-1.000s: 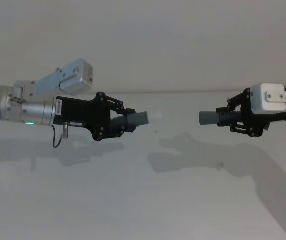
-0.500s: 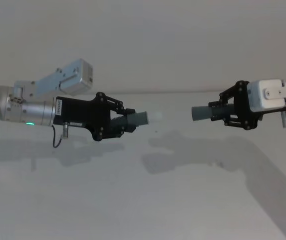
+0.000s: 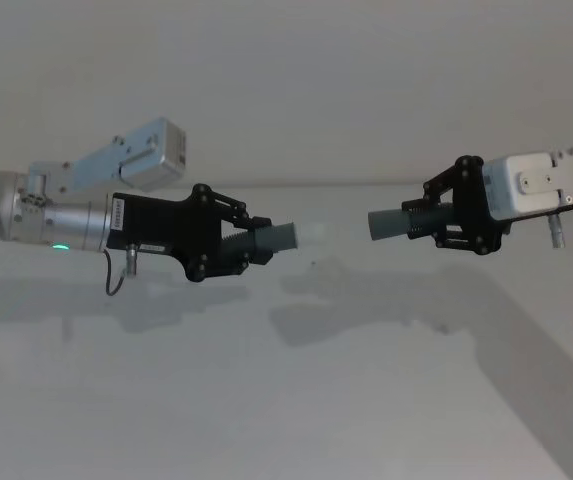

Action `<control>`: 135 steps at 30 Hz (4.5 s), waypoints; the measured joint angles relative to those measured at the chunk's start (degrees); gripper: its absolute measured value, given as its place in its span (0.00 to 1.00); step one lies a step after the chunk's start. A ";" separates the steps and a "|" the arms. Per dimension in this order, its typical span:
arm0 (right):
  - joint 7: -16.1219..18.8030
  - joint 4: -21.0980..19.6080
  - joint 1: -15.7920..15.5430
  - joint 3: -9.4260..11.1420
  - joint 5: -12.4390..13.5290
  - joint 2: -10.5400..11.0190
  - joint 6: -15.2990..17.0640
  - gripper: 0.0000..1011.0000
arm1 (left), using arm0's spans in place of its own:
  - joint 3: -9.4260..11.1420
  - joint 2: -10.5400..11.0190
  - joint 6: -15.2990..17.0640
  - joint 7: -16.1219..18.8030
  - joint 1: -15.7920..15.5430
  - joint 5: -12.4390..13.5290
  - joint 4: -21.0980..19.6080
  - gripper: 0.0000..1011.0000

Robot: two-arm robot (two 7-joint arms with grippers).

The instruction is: Use both hands to pick up one end of the pipe from the table, align the ends, and insert them.

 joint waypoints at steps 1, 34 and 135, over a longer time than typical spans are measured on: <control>0.11 0.08 0.10 -0.07 0.04 -0.10 -0.11 0.26 | 0.00 0.00 0.00 0.00 0.00 0.00 0.00 0.33; 1.44 4.99 3.87 -3.48 0.74 -5.20 -1.41 0.26 | 0.00 0.00 0.00 0.00 0.00 0.00 0.00 0.33; -0.15 -1.06 4.89 -6.89 4.43 -1.13 3.84 0.26 | 0.00 0.00 0.00 0.00 -0.01 0.00 0.00 0.33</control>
